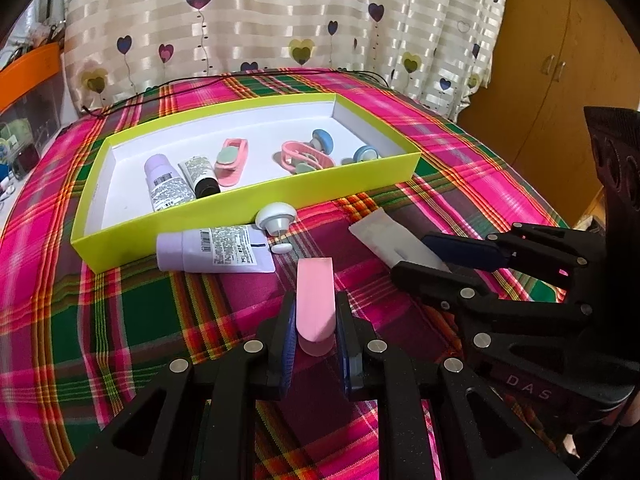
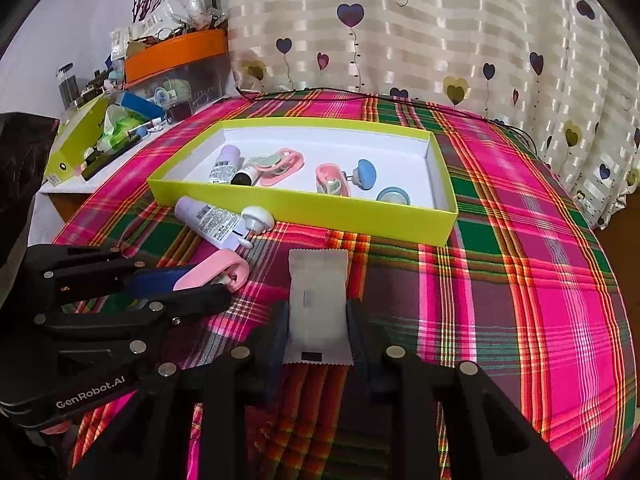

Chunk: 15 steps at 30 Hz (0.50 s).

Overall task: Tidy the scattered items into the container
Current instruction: 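Carry the pink item with the left tool while the right tool carries the packet over the box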

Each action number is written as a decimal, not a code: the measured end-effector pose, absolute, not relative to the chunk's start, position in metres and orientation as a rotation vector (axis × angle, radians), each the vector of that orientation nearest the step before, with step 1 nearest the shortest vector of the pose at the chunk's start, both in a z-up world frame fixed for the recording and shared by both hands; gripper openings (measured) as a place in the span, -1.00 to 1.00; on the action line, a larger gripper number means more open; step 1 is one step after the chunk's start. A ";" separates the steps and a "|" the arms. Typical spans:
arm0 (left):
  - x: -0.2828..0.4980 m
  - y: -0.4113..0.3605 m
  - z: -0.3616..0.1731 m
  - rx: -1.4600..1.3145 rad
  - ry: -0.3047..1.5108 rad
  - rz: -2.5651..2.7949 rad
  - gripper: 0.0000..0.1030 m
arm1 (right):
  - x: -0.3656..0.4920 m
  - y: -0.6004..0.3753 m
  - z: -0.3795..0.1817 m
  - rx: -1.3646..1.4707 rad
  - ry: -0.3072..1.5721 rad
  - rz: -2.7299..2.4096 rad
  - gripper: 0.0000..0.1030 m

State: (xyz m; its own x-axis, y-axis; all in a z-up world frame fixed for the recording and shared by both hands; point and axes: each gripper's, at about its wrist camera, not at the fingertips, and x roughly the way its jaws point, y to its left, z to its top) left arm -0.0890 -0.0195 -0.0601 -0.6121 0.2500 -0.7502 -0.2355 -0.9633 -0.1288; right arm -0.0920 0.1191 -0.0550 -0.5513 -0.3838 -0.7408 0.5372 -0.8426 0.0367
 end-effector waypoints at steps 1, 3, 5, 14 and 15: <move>-0.088 -0.019 -0.059 -1.210 -0.025 2.603 -0.65 | -0.092 0.119 -0.055 1.063 0.260 -2.369 -0.42; -0.087 -0.019 -0.055 -1.195 -0.025 2.611 -0.65 | -0.091 0.119 -0.054 1.060 0.255 -2.370 -0.42; -0.086 -0.019 -0.052 -1.184 -0.026 2.614 -0.65 | -0.090 0.120 -0.053 1.056 0.249 -2.372 -0.42; -0.081 -0.017 -0.038 -1.135 -0.024 2.631 -0.65 | -0.084 0.126 -0.044 1.018 0.217 -2.396 -0.42; -0.080 -0.017 -0.037 -1.130 -0.024 2.634 -0.65 | -0.084 0.126 -0.042 1.010 0.212 -2.400 -0.42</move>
State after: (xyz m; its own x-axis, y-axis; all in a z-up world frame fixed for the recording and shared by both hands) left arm -0.0803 -0.0167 -0.0365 -0.6573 0.2564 -0.7087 -0.2434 -0.9622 -0.1223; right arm -0.0839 0.1262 -0.0419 -0.5844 -0.4054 -0.7029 0.5223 -0.8509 0.0565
